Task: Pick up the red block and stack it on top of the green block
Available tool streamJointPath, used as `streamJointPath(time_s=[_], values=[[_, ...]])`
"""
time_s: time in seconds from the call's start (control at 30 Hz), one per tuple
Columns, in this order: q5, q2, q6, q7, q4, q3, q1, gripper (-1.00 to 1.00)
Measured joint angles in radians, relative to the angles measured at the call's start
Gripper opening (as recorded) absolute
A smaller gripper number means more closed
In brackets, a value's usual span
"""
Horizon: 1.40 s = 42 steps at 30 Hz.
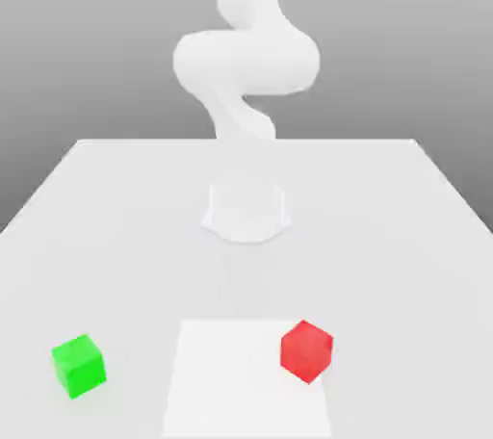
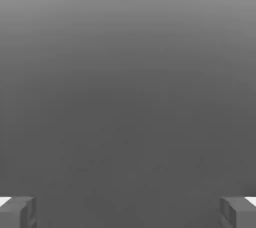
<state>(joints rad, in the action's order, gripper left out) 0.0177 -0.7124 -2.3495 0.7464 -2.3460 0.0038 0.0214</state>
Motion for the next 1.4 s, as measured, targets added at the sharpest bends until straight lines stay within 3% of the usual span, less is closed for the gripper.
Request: streamJointPath(time_s=[0.37, 0.63, 0.87, 0.9, 1.13, 1.33, 1.4], values=[[0.050, 0.410, -0.229, -0.273, -0.211, -0.011, 0.103, 0.00], [0.002, 0.699, -0.394, -0.526, -0.361, 0.006, 0.162, 0.00], [-0.002, 0.951, -0.595, -0.568, -0.359, 0.010, 0.165, 0.00], [-0.001, 0.974, -0.614, -0.568, -0.356, 0.008, 0.167, -1.00], [0.001, 0.973, -0.612, -0.566, -0.356, 0.010, 0.165, -1.00], [-0.013, 0.781, -0.448, -0.574, -0.384, 0.020, 0.154, -1.00], [-0.021, 0.763, -0.413, -0.517, -0.367, -0.017, 0.100, -1.00]])
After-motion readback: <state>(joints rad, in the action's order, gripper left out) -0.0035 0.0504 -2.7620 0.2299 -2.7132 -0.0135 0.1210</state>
